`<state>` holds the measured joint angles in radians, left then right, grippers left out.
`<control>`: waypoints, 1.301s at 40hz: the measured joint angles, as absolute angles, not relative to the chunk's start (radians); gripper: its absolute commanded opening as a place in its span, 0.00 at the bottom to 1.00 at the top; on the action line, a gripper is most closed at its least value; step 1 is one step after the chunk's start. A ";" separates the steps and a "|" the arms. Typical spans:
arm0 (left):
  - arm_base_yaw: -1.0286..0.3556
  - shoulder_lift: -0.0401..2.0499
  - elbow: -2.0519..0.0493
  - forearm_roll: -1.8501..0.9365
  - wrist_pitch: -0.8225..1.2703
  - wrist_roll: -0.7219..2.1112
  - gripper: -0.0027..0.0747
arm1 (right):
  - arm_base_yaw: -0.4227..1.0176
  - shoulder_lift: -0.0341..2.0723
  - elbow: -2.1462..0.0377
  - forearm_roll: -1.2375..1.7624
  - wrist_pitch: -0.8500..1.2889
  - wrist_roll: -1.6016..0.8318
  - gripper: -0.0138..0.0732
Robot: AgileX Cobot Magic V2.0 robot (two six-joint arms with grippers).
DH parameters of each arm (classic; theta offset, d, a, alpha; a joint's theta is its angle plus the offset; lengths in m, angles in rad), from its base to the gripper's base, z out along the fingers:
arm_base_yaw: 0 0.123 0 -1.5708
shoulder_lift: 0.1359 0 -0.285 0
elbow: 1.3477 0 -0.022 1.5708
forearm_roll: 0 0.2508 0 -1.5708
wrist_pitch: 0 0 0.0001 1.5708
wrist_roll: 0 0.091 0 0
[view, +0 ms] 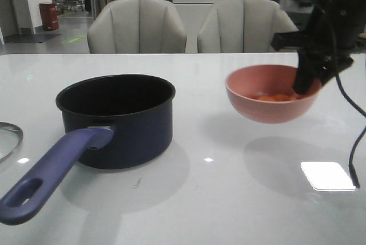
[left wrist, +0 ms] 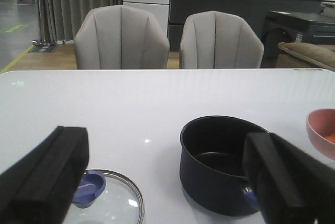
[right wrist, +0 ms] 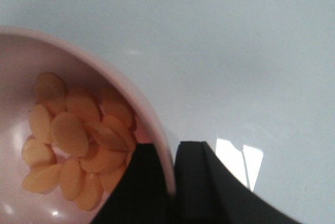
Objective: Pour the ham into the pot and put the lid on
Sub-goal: 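Carry the pink bowl over the saucepan and tip carrots in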
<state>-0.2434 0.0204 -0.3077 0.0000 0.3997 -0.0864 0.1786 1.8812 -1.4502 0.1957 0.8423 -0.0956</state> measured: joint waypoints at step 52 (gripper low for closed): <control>-0.243 0.020 -0.308 0.000 0.400 -0.086 0.86 | 0.609 2.064 -1.150 -0.161 -1.111 -0.645 0.32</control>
